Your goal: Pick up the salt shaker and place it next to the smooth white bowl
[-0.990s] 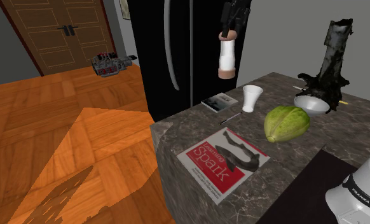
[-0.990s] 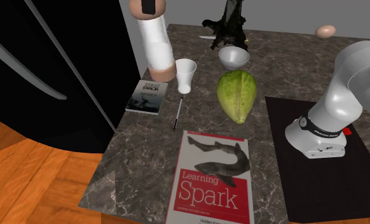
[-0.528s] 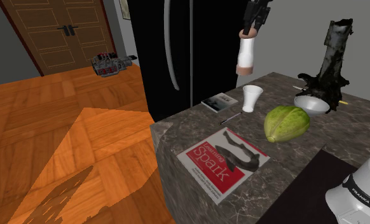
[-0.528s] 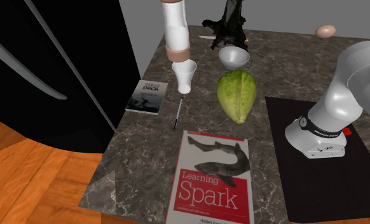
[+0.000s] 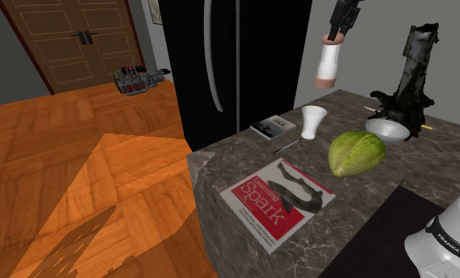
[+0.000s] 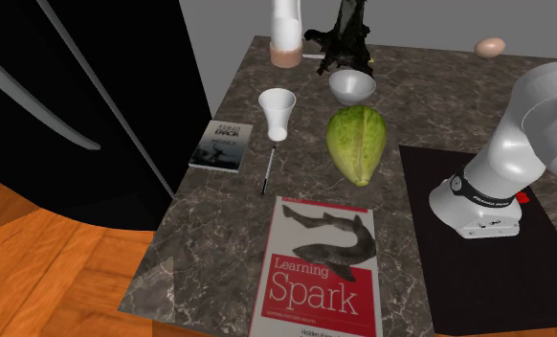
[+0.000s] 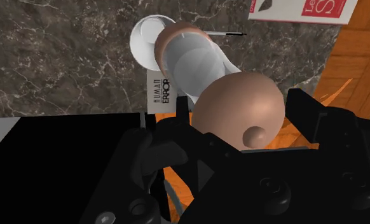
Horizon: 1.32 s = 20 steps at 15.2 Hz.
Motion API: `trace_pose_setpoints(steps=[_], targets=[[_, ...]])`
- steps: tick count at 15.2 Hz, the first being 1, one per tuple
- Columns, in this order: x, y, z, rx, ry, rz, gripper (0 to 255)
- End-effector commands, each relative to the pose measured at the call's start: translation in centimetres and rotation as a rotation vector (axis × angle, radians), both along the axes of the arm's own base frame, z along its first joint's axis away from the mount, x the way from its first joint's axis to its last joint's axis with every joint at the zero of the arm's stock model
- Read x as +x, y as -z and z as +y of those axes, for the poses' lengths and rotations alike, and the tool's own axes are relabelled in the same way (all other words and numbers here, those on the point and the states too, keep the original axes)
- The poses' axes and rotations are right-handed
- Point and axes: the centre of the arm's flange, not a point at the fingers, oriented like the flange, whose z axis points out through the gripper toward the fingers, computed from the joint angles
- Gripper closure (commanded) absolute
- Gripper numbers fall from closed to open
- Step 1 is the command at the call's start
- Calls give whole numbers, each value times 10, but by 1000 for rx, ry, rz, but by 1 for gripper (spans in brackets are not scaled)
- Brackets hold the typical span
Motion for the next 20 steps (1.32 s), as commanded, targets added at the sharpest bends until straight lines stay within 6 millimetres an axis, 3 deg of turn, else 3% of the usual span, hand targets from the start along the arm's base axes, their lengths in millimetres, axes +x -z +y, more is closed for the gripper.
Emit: trace_pose_setpoints(steps=[1,13,20], targets=[[-11,0,-26,0,-2,0,255],[-59,-1,-177,0,-2,0,255],[-59,36,-177,0,-2,0,255]])
